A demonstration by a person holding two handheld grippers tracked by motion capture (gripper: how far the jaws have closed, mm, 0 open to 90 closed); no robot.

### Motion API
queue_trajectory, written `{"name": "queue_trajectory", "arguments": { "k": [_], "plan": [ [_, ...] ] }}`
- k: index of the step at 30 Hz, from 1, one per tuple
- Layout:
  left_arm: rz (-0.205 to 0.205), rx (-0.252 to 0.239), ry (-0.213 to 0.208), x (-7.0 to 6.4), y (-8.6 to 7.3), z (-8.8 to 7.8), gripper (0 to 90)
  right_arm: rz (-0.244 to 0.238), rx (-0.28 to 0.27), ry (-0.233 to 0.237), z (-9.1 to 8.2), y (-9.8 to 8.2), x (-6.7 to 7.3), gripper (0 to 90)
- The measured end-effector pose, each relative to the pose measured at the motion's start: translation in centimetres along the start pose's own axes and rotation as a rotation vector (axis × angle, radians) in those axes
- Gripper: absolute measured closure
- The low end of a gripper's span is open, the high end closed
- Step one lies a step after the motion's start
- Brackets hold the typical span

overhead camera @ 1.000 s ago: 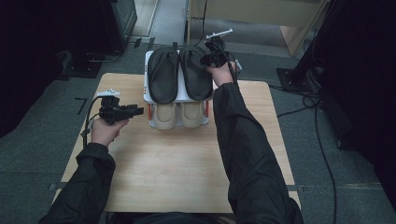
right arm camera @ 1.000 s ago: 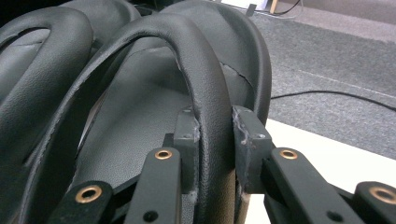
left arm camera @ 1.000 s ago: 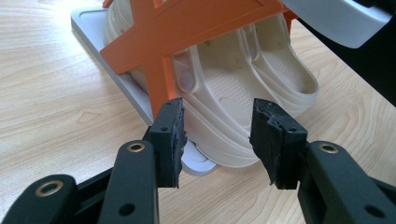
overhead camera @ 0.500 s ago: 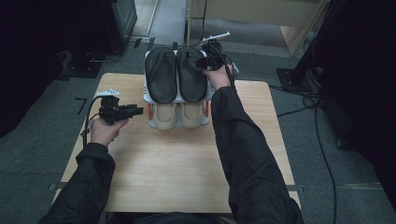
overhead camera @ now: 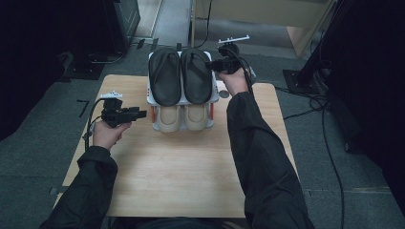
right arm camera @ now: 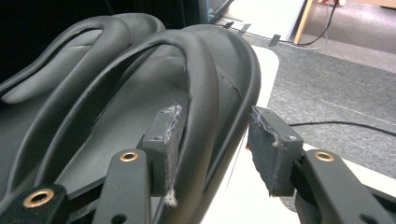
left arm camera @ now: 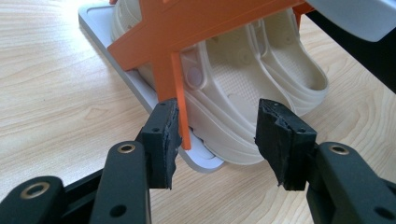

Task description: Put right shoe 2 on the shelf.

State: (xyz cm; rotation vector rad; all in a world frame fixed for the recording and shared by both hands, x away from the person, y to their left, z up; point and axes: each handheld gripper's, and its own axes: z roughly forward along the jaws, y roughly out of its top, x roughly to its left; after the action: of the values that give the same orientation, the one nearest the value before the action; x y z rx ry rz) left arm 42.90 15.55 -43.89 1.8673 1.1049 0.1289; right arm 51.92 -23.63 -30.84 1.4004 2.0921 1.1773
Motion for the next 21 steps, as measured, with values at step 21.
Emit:
{"name": "queue_trajectory", "arguments": {
  "k": [21],
  "plan": [
    [0.01,0.011,0.008,0.0,-0.3,0.3,46.6,-0.042,-0.046,0.045,-4.0,-5.0,-2.0,53.5]
  ]
}}
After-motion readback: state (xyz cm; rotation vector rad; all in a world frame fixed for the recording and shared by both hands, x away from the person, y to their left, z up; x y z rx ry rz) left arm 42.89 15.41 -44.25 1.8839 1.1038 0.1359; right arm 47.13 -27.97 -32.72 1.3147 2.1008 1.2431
